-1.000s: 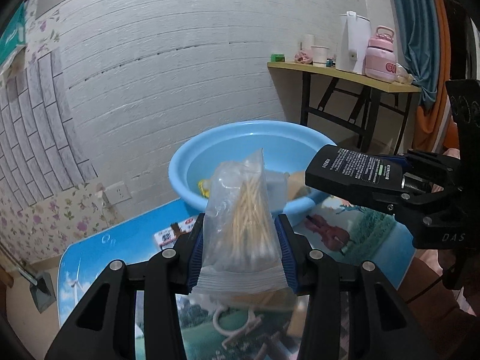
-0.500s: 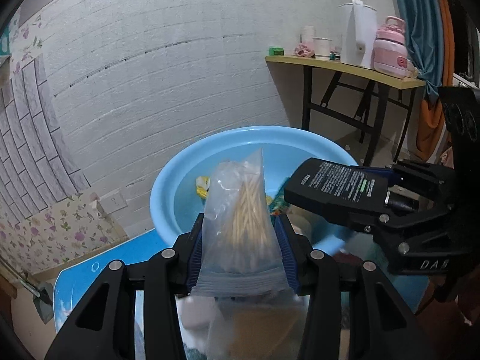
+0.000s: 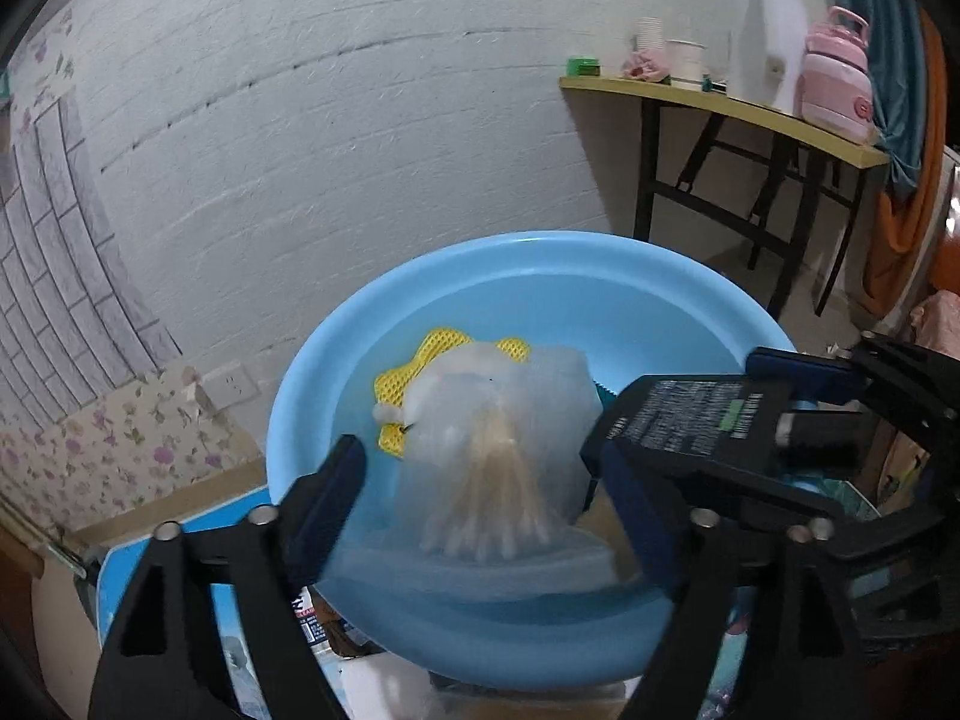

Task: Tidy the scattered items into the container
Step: 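Open both grippers to drop the swab bag and power bank into the basin, then move both grippers back toward the white hook and tissue pack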

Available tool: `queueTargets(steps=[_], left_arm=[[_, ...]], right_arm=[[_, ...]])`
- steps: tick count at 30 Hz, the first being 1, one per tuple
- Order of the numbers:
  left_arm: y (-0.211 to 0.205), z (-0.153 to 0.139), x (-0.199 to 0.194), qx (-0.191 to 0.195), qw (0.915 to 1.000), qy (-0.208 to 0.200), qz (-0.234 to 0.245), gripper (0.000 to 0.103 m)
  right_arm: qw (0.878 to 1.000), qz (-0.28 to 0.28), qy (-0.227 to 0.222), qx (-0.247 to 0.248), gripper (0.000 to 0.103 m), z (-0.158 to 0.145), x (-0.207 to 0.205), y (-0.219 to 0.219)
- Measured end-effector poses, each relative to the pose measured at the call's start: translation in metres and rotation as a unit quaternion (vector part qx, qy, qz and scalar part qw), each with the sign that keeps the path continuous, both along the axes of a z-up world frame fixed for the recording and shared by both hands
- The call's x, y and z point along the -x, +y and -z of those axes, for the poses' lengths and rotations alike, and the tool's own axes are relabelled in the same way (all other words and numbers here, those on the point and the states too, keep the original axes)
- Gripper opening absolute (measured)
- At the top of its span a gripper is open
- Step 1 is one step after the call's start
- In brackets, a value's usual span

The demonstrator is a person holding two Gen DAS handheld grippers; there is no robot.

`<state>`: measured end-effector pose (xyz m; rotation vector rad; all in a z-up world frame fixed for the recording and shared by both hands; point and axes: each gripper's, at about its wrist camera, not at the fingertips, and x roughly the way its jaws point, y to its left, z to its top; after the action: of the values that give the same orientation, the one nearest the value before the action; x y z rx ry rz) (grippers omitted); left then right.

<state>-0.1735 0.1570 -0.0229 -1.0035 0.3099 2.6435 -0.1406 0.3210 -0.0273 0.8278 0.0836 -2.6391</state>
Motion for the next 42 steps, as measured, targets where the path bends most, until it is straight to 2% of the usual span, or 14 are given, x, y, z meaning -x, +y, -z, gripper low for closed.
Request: queueTargets(steps=[3,6,12,16,20,26,30,35,42], left_arm=[[-0.005,0.000,-0.001,-0.008,0.9999,-0.008,-0.008,0.088],[-0.010,-0.002,-0.005,-0.023,0.9996,-0.013,-0.014,0.089],[-0.015,-0.010,-0.027,-0.033,0.9993,0.000,-0.018,0.094],[-0.019,-0.013,-0.042,-0.034,0.9993,0.005,-0.015,0.096],[-0.021,-0.010,-0.055,-0.012,0.9997,0.008,-0.018,0.098],[-0.030,-0.011,-0.075,-0.004,0.9998,0.019,-0.012,0.098],[-0.046,-0.006,-0.088,-0.010,0.9996,0.014,-0.022,0.099],[-0.058,0.006,-0.099,-0.014,0.9993,0.001,-0.034,0.099],[-0.061,0.014,-0.119,0.003,0.9995,0.015,-0.027,0.099]], right_arm=[[1.000,0.001,-0.005,0.004,0.065,-0.004,-0.005,0.005],[1.000,0.004,-0.009,0.014,0.072,-0.007,-0.010,0.010],[1.000,0.013,-0.008,0.010,0.073,-0.018,-0.024,0.010],[1.000,0.016,0.001,0.002,0.074,-0.028,-0.037,0.005],[0.999,0.031,-0.001,-0.015,0.074,-0.033,-0.048,0.001],[0.998,0.061,-0.032,-0.009,0.074,-0.029,-0.056,0.005],[0.997,0.058,-0.048,0.003,0.074,-0.026,-0.061,-0.001],[0.997,0.046,-0.054,-0.008,0.074,-0.021,-0.070,-0.014],[0.996,0.042,-0.081,-0.006,0.074,-0.006,-0.076,-0.017]])
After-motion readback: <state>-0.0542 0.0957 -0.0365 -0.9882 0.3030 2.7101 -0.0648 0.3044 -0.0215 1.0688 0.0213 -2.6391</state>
